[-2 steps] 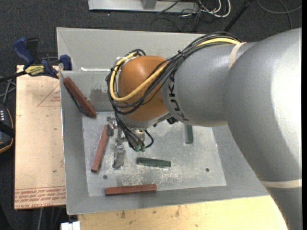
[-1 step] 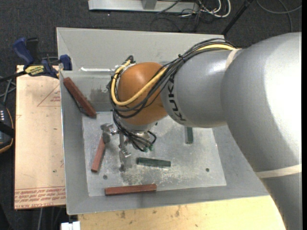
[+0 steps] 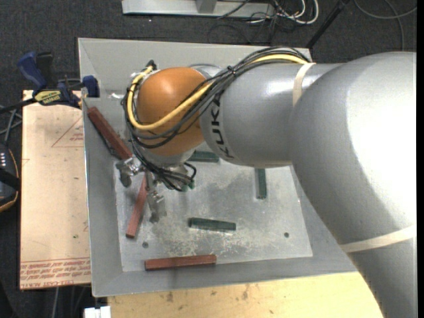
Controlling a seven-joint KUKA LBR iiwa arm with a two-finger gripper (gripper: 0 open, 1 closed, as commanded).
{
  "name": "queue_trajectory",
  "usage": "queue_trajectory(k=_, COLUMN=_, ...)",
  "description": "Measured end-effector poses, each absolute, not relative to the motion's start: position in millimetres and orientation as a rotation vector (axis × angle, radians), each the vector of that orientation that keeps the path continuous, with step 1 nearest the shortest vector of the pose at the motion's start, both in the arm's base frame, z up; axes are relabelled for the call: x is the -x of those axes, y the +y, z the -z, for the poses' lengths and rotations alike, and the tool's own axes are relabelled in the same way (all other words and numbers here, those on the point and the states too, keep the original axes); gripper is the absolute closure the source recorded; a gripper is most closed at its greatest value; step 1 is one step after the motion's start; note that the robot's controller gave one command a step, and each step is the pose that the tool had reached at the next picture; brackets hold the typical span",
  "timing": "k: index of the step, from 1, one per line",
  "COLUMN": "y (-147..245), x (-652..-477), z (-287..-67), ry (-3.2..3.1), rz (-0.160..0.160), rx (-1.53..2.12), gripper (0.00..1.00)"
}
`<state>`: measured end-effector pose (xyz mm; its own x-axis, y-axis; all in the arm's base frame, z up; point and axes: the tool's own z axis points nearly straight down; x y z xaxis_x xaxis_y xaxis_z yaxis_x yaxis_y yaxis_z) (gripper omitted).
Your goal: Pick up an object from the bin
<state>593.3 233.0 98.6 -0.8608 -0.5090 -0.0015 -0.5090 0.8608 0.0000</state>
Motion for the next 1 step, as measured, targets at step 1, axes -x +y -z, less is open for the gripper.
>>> queue_trajectory(k=1, y=243.2, x=-623.0, z=-70.8, ry=2.973, rz=-0.001, rx=1.007, gripper=1.0)
